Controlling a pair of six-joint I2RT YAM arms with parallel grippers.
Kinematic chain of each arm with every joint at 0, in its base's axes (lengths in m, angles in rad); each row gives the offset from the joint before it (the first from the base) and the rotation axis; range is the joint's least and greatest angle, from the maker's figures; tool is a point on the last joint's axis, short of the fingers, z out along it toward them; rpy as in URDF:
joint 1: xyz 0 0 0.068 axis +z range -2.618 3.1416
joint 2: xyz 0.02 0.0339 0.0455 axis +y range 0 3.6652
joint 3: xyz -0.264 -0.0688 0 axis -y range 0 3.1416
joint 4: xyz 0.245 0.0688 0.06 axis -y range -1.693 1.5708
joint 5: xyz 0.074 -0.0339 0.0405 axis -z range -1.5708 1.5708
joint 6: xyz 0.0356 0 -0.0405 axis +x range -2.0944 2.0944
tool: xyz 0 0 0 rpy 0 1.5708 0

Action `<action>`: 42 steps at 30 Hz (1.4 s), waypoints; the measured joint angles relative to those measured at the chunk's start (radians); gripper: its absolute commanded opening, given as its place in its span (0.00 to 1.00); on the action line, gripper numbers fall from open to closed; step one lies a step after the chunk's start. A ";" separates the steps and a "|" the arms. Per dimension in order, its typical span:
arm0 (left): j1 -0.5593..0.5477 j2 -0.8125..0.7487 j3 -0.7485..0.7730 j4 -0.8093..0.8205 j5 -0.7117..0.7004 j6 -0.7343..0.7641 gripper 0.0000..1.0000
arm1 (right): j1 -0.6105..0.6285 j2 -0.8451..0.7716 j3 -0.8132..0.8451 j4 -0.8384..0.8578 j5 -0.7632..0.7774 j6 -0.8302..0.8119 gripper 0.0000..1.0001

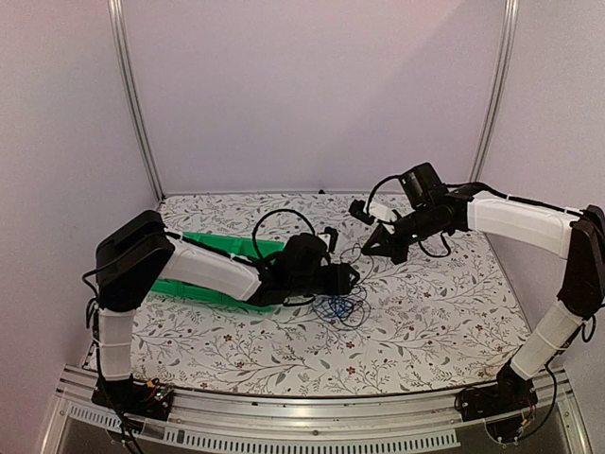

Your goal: Untangle the cables

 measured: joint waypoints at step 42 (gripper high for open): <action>0.041 0.005 -0.029 0.210 0.043 0.027 0.53 | -0.069 -0.486 0.207 -0.188 -0.211 0.007 0.00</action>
